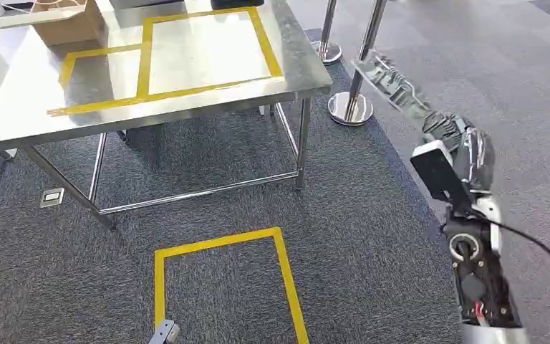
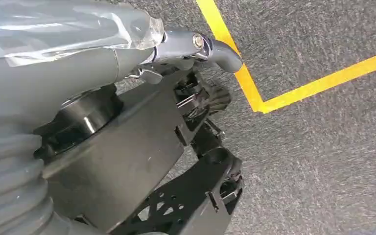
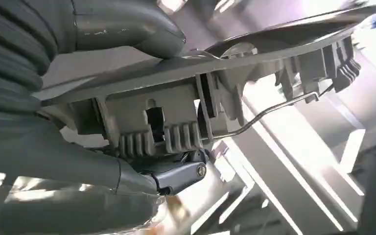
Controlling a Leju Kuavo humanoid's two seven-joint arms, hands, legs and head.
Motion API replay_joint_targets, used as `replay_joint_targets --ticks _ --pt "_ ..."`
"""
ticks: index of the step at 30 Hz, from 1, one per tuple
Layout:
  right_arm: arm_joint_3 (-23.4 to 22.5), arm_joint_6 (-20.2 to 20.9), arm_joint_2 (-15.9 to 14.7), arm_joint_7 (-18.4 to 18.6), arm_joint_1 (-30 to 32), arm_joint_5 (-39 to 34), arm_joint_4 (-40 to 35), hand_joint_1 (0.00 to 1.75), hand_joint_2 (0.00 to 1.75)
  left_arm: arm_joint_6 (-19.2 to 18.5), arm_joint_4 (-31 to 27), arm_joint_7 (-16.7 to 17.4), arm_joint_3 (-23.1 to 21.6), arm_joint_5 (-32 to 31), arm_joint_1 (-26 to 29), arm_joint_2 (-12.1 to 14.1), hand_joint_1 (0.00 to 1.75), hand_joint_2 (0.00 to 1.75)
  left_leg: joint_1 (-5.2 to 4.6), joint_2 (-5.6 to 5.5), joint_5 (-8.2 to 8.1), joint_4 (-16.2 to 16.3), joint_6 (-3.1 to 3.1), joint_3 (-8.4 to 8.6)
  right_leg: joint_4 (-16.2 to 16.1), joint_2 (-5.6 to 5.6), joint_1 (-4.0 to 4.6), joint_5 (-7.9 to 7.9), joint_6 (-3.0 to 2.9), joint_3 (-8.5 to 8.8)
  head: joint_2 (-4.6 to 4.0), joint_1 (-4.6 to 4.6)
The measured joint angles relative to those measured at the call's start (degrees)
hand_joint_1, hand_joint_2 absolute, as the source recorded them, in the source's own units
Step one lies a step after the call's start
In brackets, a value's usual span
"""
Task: Take the parts from the cabinet and place them on the table.
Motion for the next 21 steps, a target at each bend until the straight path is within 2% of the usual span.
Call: replay_joint_targets --ticks 2,4,6,8,10,13,17,19,21 --pt "1.07 -0.30 -3.91 4.40 -6.28 9.80 7.60 1.75 1.75 -0.18 0.00 0.06 0.02 -0.07 0.03 0.00 0.00 1.75 -0.04 -0.10 0.13 0.11 0.21 -0.35 0.02 -0.05 -0.06 0.08 0.12 -0.03 0.00 0.11" --pt "6.02 2.13 -8.26 8.76 -17.90 24.27 19.35 1.75 1.75 -0.57 0.00 -0.07 0.07 -0.07 0.03 0.11 0.00 1.75 -0.37 -0.04 0.34 0.24 0.51 -0.78 0.04 0.02 -0.37 0.44 0.43 -0.64 0.00 -0.11" --pt "11.07 5.45 -11.49 10.33 -27.95 33.55 27.41 1.75 1.75 -0.66 0.00 -0.20 0.11 -0.13 0.11 0.13 0.00 1.75 -0.43 -0.19 0.64 0.26 0.59 -1.28 0.04 -0.12 -0.41 0.58 0.55 -1.08 0.00 -0.07" --pt "16.35 8.69 -12.93 10.79 -36.21 39.49 33.24 1.75 1.75 -0.66 0.02 -0.18 0.13 -0.35 0.29 0.07 0.00 1.75 -0.47 -0.18 0.64 0.28 0.59 -1.34 0.03 -0.10 -0.44 0.64 0.54 -1.21 0.00 -0.15" --pt "20.73 10.41 -13.69 11.12 -42.71 42.18 36.91 1.75 1.75 -0.66 0.02 -0.18 0.11 -0.61 0.18 -0.13 0.00 1.75 -0.46 -0.18 0.64 0.30 0.59 -1.32 0.03 -0.10 -0.41 0.64 0.55 -1.21 0.00 -0.09" --pt "25.56 9.49 -14.75 10.96 -47.23 44.31 40.07 1.75 1.75 -0.61 0.02 0.17 0.11 -0.90 0.18 -0.44 0.00 1.75 -0.46 -0.17 0.63 0.29 0.59 -1.32 0.02 -0.12 -0.39 0.62 0.56 -1.21 0.00 -0.09" --pt "31.63 2.38 -16.63 10.92 -49.12 45.14 41.84 1.75 1.75 -0.48 0.02 0.70 0.11 -1.42 0.16 -0.48 0.00 1.75 -0.46 -0.04 0.59 0.29 0.63 -1.35 0.02 -0.03 -0.42 0.63 0.56 -1.21 0.00 -0.07" --pt "32.63 -0.80 -16.65 11.12 -49.16 44.26 42.38 1.75 1.75 -0.46 0.02 0.85 0.11 -1.79 0.08 -0.52 0.00 1.75 -0.46 -0.01 0.59 0.31 0.64 -1.33 0.01 0.01 -0.42 0.64 0.56 -1.21 0.00 -0.09" --pt "33.42 -1.59 -16.56 11.40 -49.29 44.11 42.69 1.75 1.75 -0.46 0.02 0.96 0.09 -1.79 0.00 -0.59 0.00 1.75 -0.46 -0.05 0.60 0.35 0.63 -1.32 0.01 -0.03 -0.42 0.64 0.57 -1.19 0.00 -0.09"
